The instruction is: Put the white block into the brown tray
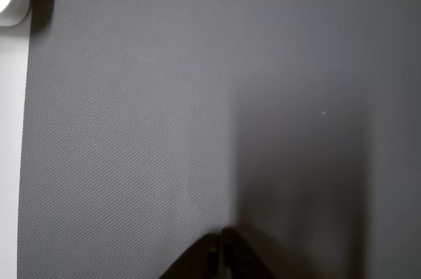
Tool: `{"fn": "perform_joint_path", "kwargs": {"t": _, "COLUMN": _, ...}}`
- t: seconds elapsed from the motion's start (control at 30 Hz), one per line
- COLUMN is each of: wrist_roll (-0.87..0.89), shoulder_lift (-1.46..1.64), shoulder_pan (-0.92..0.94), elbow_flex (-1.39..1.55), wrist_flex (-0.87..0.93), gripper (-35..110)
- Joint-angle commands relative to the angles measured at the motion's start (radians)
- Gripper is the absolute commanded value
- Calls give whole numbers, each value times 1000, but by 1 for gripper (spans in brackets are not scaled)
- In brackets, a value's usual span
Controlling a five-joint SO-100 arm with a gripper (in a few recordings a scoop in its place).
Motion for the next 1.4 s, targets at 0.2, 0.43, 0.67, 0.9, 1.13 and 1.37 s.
{"fn": "perform_joint_path", "kwargs": {"t": 0.2, "wrist_roll": -2, "shoulder_lift": -8, "shoulder_pan": 6, "elbow_flex": -3, "wrist_flex": 12, "gripper": 1}}
{"fn": "perform_joint_path", "kwargs": {"t": 0.43, "wrist_roll": -2, "shoulder_lift": -8, "shoulder_pan": 6, "elbow_flex": -3, "wrist_flex": 12, "gripper": 1}}
{"fn": "perform_joint_path", "kwargs": {"t": 0.67, "wrist_roll": -2, "shoulder_lift": -18, "shoulder_pan": -5, "elbow_flex": -3, "wrist_flex": 12, "gripper": 1}}
{"fn": "perform_joint_path", "kwargs": {"t": 0.9, "wrist_roll": -29, "shoulder_lift": -28, "shoulder_pan": -18, "elbow_flex": -3, "wrist_flex": 14, "gripper": 0}}
{"fn": "perform_joint_path", "kwargs": {"t": 1.13, "wrist_roll": -25, "shoulder_lift": -46, "shoulder_pan": -25, "elbow_flex": -3, "wrist_flex": 17, "gripper": 0}}
{"fn": "perform_joint_path", "kwargs": {"t": 1.37, "wrist_roll": 2, "shoulder_lift": -69, "shoulder_pan": -20, "elbow_flex": -8, "wrist_flex": 12, "gripper": 0}}
